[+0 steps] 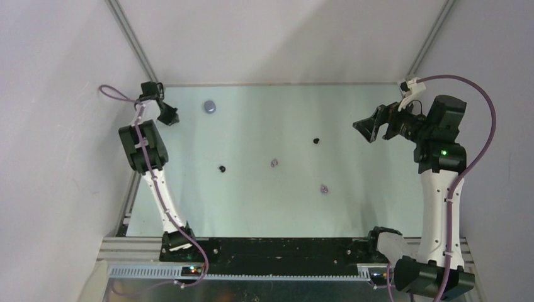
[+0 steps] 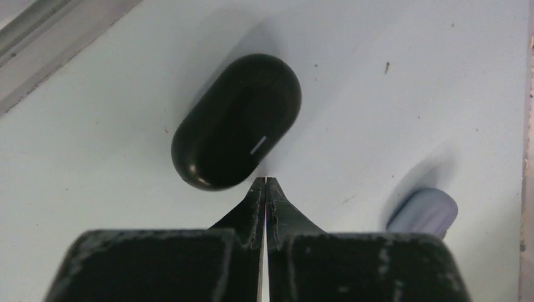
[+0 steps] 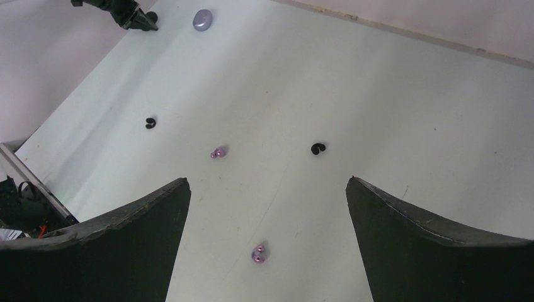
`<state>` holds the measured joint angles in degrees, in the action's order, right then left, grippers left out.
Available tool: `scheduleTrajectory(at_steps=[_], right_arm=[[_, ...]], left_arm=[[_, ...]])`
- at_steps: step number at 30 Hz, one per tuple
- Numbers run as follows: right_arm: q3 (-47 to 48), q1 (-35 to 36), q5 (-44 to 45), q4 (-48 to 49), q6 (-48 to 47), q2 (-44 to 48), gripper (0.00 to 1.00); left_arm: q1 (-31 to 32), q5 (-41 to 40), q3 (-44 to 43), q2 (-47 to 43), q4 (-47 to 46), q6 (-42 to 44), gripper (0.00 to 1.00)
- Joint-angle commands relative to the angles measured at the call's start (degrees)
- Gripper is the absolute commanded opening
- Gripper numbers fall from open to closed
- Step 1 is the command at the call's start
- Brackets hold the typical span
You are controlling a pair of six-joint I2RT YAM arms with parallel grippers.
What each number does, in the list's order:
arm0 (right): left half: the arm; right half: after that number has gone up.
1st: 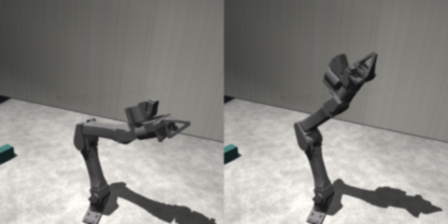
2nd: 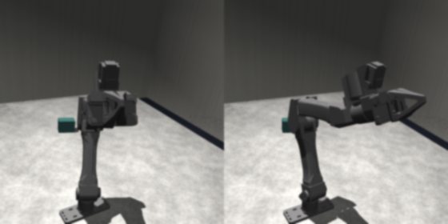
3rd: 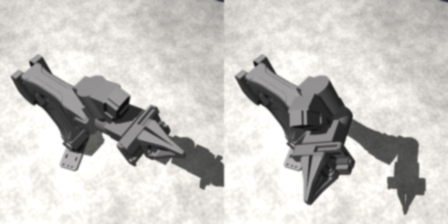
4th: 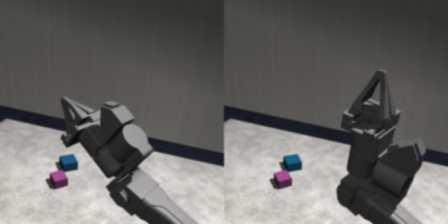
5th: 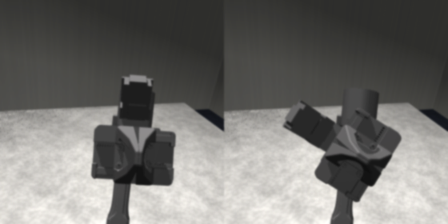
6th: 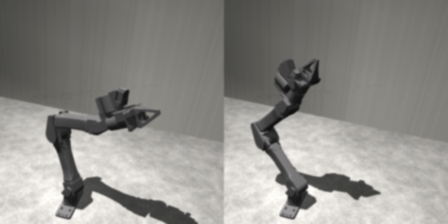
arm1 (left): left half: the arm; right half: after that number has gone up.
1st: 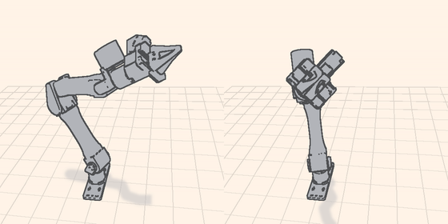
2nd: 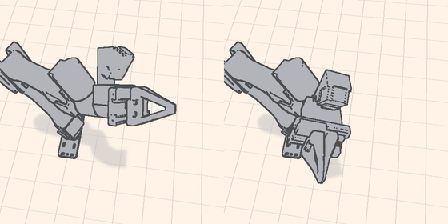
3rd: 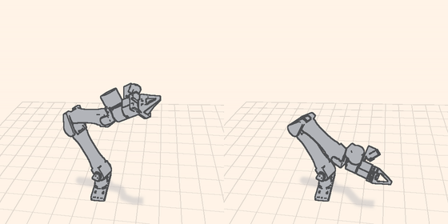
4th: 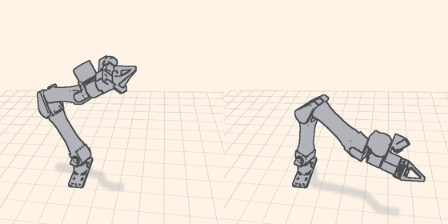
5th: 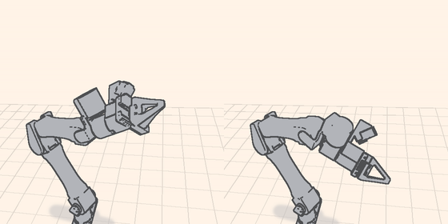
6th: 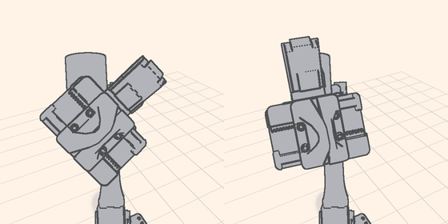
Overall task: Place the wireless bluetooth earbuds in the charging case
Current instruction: Move the charging case to the corner of the board.
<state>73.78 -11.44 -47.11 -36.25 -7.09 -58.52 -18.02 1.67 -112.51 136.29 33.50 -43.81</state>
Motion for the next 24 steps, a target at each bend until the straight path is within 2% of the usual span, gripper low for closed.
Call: scheduleTrajectory(at_steps=[1, 2, 4, 5, 7, 11, 19, 24], right_arm=[[2.67, 0.63, -1.25, -0.22, -0.03, 1.62, 1.00], [2.63, 0.92, -1.01, -0.33, -0.07, 1.71, 1.00], [2.61, 1.16, -0.78, -0.51, -0.30, 1.84, 1.00], [2.65, 1.29, -0.70, -0.54, -0.42, 1.88, 1.00], [2.64, 1.59, -0.58, -0.64, -0.57, 1.99, 1.00], [2.60, 2.00, -0.37, -0.89, -0.83, 2.17, 1.00], [2.61, 2.19, -0.17, -1.40, -1.17, 2.43, 1.00], [2.60, 2.05, -0.22, -1.66, -1.27, 2.53, 1.00]], left_arm=[[-0.62, 4.13, -0.18, -6.22, -2.97, 3.97, 0.00], [-0.28, 4.35, -0.55, -6.48, -3.32, 4.64, 0.01], [0.26, 4.83, -1.08, -7.27, -3.54, 6.32, 0.18], [0.44, 5.09, -1.20, -7.79, -3.58, 7.37, 0.33], [0.79, 5.03, -1.57, -8.57, -3.08, 8.86, 0.45], [0.94, 1.36, -3.66, -9.16, -1.00, 13.14, 0.58], [0.01, -3.07, -15.41, -1.92, 5.91, 22.21, 0.67], [-0.21, -6.32, -18.85, 2.45, 7.97, 26.90, 0.72]])
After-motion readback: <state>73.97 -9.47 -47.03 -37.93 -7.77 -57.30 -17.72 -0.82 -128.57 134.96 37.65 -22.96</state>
